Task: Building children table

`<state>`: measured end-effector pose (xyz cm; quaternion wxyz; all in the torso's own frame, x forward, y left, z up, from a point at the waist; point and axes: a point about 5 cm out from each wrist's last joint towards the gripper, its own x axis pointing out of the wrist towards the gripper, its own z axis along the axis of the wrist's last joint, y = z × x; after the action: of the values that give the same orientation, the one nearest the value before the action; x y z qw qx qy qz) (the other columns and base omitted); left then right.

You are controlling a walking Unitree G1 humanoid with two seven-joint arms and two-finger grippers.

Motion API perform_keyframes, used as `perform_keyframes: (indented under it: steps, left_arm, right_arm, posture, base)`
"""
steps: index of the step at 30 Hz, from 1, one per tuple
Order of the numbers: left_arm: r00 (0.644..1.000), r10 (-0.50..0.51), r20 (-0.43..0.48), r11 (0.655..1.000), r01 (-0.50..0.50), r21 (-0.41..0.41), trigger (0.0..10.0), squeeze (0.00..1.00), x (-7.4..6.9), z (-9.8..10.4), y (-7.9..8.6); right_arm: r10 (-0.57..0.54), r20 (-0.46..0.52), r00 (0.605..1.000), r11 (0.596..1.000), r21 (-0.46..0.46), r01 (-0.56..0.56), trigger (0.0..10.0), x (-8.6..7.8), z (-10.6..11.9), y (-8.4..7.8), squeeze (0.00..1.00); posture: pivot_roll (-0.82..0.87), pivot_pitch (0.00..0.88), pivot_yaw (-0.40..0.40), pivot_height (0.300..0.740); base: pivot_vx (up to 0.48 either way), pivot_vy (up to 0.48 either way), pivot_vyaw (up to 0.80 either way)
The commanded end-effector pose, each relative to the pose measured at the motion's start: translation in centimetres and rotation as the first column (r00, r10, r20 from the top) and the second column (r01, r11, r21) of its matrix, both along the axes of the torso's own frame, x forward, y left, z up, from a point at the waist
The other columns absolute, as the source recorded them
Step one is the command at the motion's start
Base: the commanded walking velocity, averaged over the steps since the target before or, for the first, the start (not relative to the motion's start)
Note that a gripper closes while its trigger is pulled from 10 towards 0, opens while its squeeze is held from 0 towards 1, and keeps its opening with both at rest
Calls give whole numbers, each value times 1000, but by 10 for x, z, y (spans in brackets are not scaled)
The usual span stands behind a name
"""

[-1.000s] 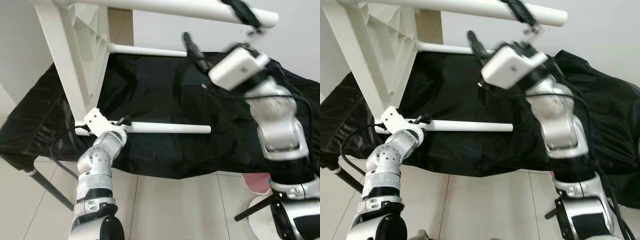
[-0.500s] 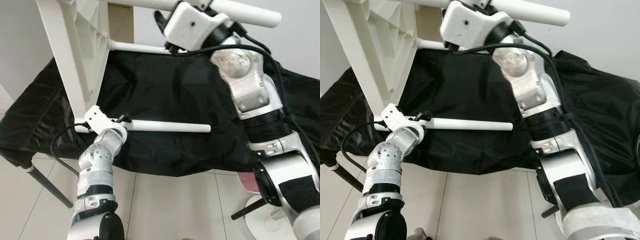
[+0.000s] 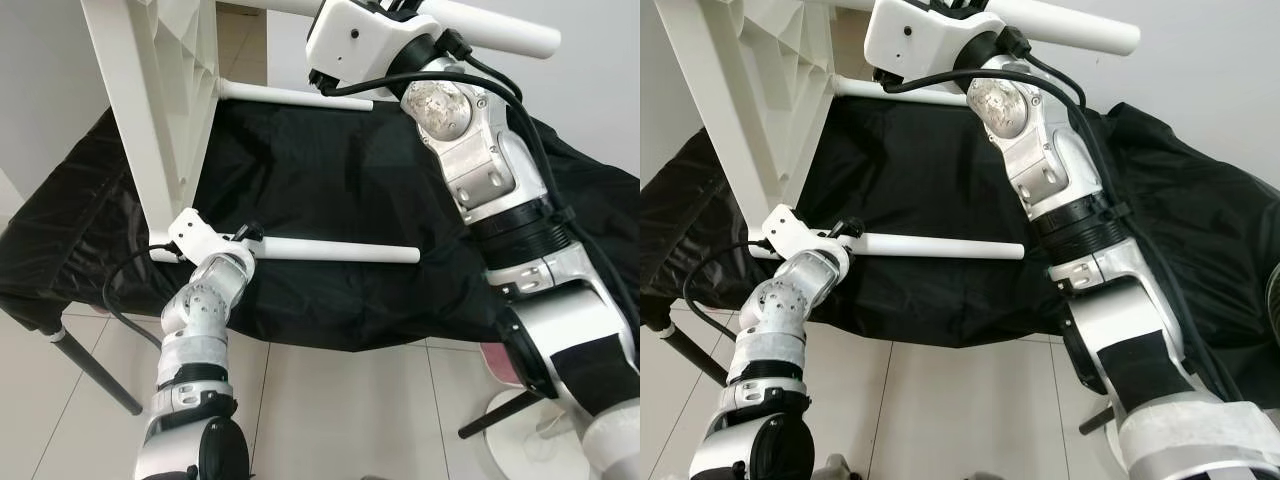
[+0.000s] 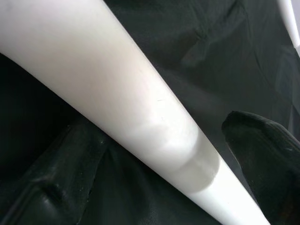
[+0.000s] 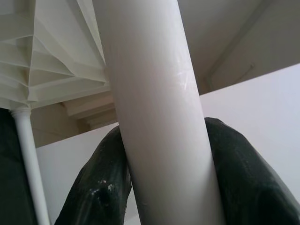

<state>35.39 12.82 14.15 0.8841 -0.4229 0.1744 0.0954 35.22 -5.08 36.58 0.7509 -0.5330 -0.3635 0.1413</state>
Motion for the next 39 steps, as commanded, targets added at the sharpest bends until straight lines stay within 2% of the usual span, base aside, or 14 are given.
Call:
perform_keyframes:
  steps: [1, 2, 5, 7, 14, 16, 20, 21, 23, 24, 33, 35, 36, 39]
  left_arm:
    - [998, -58, -3, 996, 58, -66, 10000, 0, 3, 2, -24]
    - [998, -60, -18, 995, 59, -87, 10000, 0, 3, 1, -26]
    - [998, -61, -24, 994, 59, -92, 10000, 0, 3, 1, -27]
    - [997, -58, -49, 994, 53, -100, 10000, 0, 3, -2, -31]
    - [996, -58, -74, 993, 50, -105, 10000, 0, 5, -6, -37]
    - [993, -61, -102, 983, 42, -177, 10000, 0, 8, -9, -49]
    - [993, -85, -86, 978, 66, -196, 10000, 0, 10, -6, -59]
    - [993, -101, -65, 971, 84, -224, 4314, 0, 14, -2, -67]
    - [993, -101, -65, 971, 84, -224, 4314, 0, 14, -2, -67]
    - [994, -100, -34, 962, 88, -260, 0, 0, 19, 5, -74]
    - [995, -95, 39, 954, 103, -282, 0, 0, 30, 24, -81]
    - [980, -86, 181, 960, 130, -247, 0, 0, 37, 54, -79]
    - [980, -86, 181, 960, 130, -247, 0, 0, 37, 54, -79]
    - [912, -58, 406, 975, 138, -172, 0, 0, 42, 105, -66]
  right_arm:
    - [21, -23, 1000, 998, 67, -19, 0, -1, 3, 0, 0]
    - [25, -48, 999, 993, 119, -19, 0, -3, 5, -4, 0]
    - [26, -56, 998, 990, 142, -18, 0, -4, 6, -6, 0]
    - [19, -83, 996, 973, 232, 0, 0, -6, 10, -13, 0]
    - [13, -103, 995, 957, 291, 18, 0, -7, 15, -18, 0]
    - [12, -101, 995, 945, 328, 22, 0, -9, 22, -22, 0]
    - [5, -91, 996, 936, 350, 27, 0, -11, 29, -26, 0]
    - [-1, -78, 997, 929, 368, 30, 0, -12, 36, -30, 0]
    - [-1, -78, 997, 929, 368, 30, 0, -12, 36, -30, 0]
    - [-6, -76, 997, 917, 397, 36, 0, -12, 43, -37, 0]
    - [-35, -62, 997, 895, 441, 59, 0, -15, 57, -56, 0]
    - [-35, -58, 998, 878, 476, 58, 0, -20, 64, -66, 0]
    - [-35, -58, 998, 878, 476, 58, 0, -20, 64, -66, 0]
    - [-60, -58, 997, 856, 510, 81, 0, -23, 67, -80, 0]
  posture:
    - [-63, 0, -35, 740]
    - [-74, 0, -21, 740]
    - [-74, 0, -21, 740]
    - [-87, 0, -7, 740]
    - [-96, 0, 2, 740]
    - [-105, 0, 12, 740]
    - [-109, 2, 17, 740]
    - [-108, 2, 16, 740]
    - [-108, 2, 16, 740]
    - [-108, 2, 17, 740]
    - [-127, 12, 24, 740]
    - [-130, 17, 23, 740]
    - [-130, 17, 23, 740]
    - [-137, 20, 19, 740]
  base:
    - [0, 0, 0]
    - [0, 0, 0]
    - [0, 0, 0]
    - [0, 0, 0]
    - [0, 0, 0]
    - [0, 0, 0]
    - [0, 0, 0]
    - [0, 0, 0]
    - [0, 0, 0]
    - [0, 0, 0]
    - [0, 0, 0]
    - [0, 0, 0]
    - [0, 0, 0]
    - [0, 0, 0]
